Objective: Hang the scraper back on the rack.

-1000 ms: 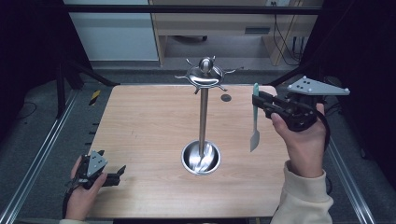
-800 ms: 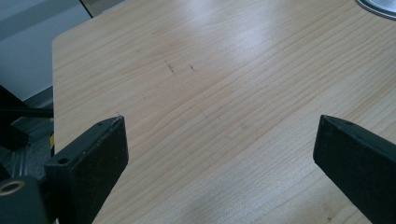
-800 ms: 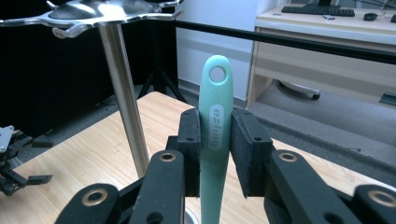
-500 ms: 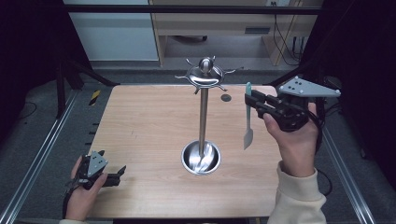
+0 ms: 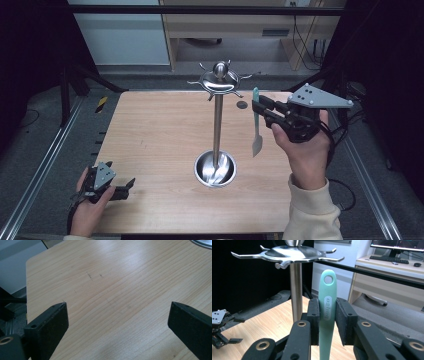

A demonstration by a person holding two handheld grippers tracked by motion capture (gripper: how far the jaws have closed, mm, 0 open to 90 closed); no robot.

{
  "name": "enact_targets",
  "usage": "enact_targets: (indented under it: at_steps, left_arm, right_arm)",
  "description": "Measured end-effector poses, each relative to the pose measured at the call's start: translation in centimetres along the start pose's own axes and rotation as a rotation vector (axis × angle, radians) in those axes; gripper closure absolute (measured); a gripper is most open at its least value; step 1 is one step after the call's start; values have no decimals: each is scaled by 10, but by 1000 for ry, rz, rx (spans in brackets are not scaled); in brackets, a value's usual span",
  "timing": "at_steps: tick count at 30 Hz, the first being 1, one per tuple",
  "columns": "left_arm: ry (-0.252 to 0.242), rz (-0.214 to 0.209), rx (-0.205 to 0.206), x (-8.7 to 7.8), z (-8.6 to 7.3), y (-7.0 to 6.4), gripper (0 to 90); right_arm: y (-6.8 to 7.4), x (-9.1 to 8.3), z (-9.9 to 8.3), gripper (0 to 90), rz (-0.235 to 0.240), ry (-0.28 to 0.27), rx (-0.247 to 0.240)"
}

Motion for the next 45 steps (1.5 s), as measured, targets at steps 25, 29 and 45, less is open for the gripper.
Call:
enact_targets:
  at_steps: [25,29,45]
  left_arm:
    - [3,0,0,0,-1,-1,30]
    - [3,0,0,0,-1,-1,30]
    - [6,-2,2,1,-1,-1,30]
  right_arm:
    - [23,-12,16,742,42,-35,-60]
    - [25,-12,16,742,48,-25,-61]
    - [32,-10,16,741,62,-7,-74]
Point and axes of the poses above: each handheld gripper's, and its own axes: x roughly forward along the jaws, z roughly out of its top, y roughly to its left, the point moved 8 cm from there along x, roughly forward along the jaws, and after that the axes turned 4 degrees about -x, right-handed, at the moved point
